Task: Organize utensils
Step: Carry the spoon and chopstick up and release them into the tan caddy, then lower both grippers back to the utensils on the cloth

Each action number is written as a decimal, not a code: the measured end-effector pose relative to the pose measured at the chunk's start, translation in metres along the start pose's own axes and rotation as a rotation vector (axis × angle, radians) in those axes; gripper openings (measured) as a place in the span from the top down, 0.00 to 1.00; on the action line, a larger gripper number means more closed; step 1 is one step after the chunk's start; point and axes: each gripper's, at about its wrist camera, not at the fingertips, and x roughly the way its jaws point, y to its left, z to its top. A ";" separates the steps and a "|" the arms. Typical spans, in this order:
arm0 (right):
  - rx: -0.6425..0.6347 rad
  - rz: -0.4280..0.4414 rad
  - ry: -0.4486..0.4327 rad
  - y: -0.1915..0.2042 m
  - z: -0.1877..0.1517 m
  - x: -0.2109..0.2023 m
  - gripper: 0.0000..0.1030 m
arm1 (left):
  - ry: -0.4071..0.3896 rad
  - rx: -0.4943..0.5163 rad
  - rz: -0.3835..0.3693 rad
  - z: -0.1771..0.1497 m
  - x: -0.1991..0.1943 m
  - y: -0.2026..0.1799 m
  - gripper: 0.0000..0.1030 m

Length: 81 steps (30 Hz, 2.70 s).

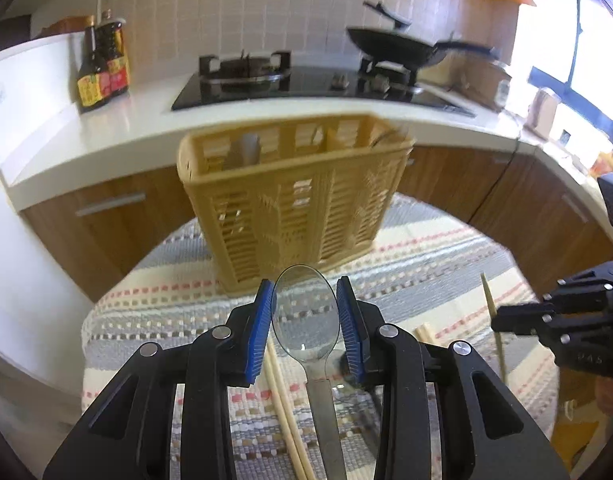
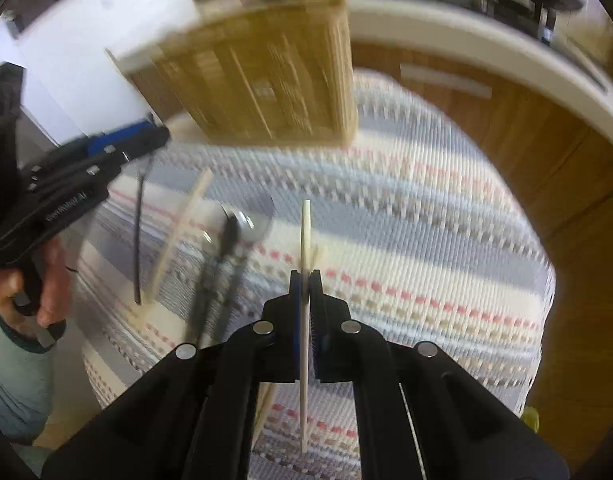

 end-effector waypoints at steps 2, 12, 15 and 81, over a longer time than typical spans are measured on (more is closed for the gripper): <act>-0.005 0.038 -0.077 0.007 0.009 -0.019 0.97 | -0.045 -0.008 -0.027 0.007 -0.017 0.004 0.70; -0.032 0.099 -0.432 0.038 0.082 -0.091 0.97 | -0.373 -0.005 0.062 0.076 -0.100 0.008 0.70; -0.016 0.088 -0.517 0.040 0.112 -0.107 0.97 | -0.463 -0.023 0.104 0.104 -0.109 0.016 0.70; 0.153 -0.052 0.338 -0.024 0.005 0.074 0.69 | 0.358 -0.120 -0.118 -0.060 0.055 0.017 0.51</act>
